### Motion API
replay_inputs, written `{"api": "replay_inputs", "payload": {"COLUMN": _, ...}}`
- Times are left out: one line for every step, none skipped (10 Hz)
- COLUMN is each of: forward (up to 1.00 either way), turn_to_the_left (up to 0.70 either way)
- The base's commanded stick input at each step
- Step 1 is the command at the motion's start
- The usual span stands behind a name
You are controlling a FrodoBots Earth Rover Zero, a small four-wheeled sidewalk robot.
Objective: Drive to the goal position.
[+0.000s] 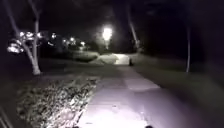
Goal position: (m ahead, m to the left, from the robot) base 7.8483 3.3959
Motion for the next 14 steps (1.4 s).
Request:
{"api": "replay_inputs", "payload": {"forward": 0.7, "turn_to_the_left": 0.0}}
{"api": "replay_inputs", "payload": {"forward": 0.7, "turn_to_the_left": 0.0}}
{"api": "replay_inputs", "payload": {"forward": 0.7, "turn_to_the_left": 0.0}}
{"api": "replay_inputs", "payload": {"forward": 0.7, "turn_to_the_left": 0.0}}
{"api": "replay_inputs", "payload": {"forward": 0.7, "turn_to_the_left": 0.0}}
{"api": "replay_inputs", "payload": {"forward": 0.7, "turn_to_the_left": 0.0}}
{"api": "replay_inputs", "payload": {"forward": 0.7, "turn_to_the_left": 0.0}}
{"api": "replay_inputs", "payload": {"forward": 0.7, "turn_to_the_left": 0.0}}
{"api": "replay_inputs", "payload": {"forward": 0.7, "turn_to_the_left": 0.0}}
{"api": "replay_inputs", "payload": {"forward": 0.7, "turn_to_the_left": 0.0}}
{"api": "replay_inputs", "payload": {"forward": 0.7, "turn_to_the_left": 0.0}}
{"api": "replay_inputs", "payload": {"forward": 0.7, "turn_to_the_left": 0.0}}
{"api": "replay_inputs", "payload": {"forward": 0.7, "turn_to_the_left": 0.0}}
{"api": "replay_inputs", "payload": {"forward": 0.7, "turn_to_the_left": 0.0}}
